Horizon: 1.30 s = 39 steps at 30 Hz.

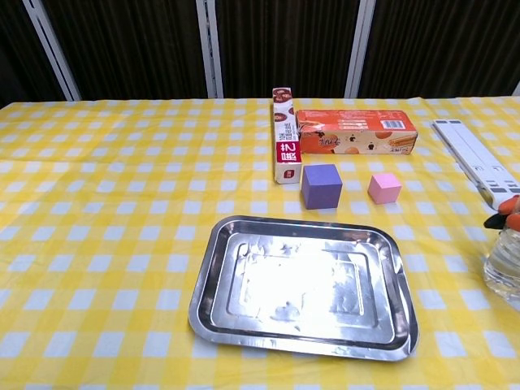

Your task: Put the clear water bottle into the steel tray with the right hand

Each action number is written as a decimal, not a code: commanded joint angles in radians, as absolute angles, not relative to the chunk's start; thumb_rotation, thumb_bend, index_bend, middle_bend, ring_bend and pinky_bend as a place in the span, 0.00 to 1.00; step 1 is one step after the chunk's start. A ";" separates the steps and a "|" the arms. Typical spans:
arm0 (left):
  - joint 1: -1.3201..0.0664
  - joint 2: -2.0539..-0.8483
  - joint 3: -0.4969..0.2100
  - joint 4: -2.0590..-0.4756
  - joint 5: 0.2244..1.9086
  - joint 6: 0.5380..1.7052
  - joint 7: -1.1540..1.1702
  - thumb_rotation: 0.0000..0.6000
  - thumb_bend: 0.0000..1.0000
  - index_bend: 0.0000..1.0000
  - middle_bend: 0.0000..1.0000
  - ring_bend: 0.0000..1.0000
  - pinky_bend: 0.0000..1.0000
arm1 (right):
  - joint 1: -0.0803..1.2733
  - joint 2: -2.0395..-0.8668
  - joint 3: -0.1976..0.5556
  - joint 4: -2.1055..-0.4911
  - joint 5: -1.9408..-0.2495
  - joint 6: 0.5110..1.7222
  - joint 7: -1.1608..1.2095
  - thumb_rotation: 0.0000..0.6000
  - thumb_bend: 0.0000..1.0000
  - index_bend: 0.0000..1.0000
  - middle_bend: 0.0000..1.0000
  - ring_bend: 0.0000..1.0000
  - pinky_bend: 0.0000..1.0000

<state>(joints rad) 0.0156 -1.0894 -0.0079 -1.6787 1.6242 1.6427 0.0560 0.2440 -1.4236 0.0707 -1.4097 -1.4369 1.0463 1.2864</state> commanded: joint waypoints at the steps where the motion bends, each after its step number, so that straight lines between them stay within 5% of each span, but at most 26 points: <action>1: 0.016 -1.089 -0.009 -1.679 1.623 1.642 0.055 1.00 0.22 0.12 0.00 0.00 0.00 | 0.238 -1.401 0.069 -1.466 -1.479 1.095 1.272 1.00 0.58 0.73 0.52 0.20 0.00; 15: 0.015 -1.079 -0.008 -1.677 1.620 1.639 0.028 1.00 0.22 0.13 0.00 0.00 0.00 | 0.290 -1.327 0.097 -1.881 -1.460 1.100 0.930 1.00 0.58 0.73 0.52 0.20 0.00; 30: 0.015 -1.073 -0.010 -1.675 1.614 1.637 0.015 1.00 0.22 0.13 0.00 0.00 0.00 | 0.371 -1.432 0.140 -2.022 -1.241 1.007 0.689 1.00 0.58 0.73 0.52 0.20 0.00; 39: 0.014 -1.073 -0.010 -1.675 1.612 1.635 0.014 1.00 0.22 0.13 0.00 0.00 0.00 | 0.389 -1.274 0.259 -2.205 -1.142 1.016 0.640 1.00 0.58 0.73 0.52 0.20 0.00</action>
